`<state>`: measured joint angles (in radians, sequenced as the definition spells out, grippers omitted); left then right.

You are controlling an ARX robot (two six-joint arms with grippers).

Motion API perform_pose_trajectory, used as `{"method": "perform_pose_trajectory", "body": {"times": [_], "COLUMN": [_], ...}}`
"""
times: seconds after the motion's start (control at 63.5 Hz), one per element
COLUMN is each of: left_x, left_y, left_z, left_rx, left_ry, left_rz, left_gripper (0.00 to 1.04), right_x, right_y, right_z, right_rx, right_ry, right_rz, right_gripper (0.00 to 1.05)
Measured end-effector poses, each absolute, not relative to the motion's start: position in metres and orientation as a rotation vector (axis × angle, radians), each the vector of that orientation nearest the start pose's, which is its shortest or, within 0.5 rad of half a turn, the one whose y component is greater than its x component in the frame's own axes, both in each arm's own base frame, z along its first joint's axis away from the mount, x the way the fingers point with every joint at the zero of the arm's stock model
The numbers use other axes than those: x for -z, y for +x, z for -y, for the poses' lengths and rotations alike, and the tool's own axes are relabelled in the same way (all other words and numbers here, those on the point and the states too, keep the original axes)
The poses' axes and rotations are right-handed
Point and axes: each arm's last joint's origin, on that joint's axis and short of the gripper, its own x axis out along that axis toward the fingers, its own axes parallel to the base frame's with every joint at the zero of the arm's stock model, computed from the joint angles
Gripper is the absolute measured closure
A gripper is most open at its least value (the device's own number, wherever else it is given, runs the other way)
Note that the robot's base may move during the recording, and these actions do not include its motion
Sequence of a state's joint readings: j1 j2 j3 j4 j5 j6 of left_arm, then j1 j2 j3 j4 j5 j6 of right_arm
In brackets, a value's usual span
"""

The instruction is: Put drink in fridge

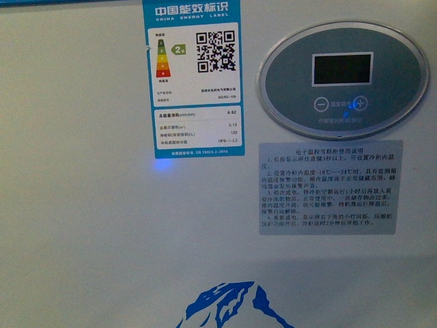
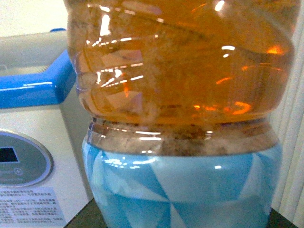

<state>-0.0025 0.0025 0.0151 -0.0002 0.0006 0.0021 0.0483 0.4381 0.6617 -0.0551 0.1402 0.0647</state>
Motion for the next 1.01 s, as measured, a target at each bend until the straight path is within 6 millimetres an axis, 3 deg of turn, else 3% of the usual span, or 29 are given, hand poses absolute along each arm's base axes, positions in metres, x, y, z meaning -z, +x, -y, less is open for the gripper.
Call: {"method": "perform_pose_trajectory", "body": {"times": [1.007], "left_x": [-0.1684], "left_y": [0.0969], "left_z": [0.0003], "left_rx": [0.003], "left_ry": [0.002], "left_rz": [0.012], "left_gripper": [0.08], "right_x": [-0.3395], "right_y": [0.1037], "right_z": [-0.0019], "right_rx": [0.090], "right_ry": [0.046], "right_rz": [0.155], "right_gripper": [0.67]}}
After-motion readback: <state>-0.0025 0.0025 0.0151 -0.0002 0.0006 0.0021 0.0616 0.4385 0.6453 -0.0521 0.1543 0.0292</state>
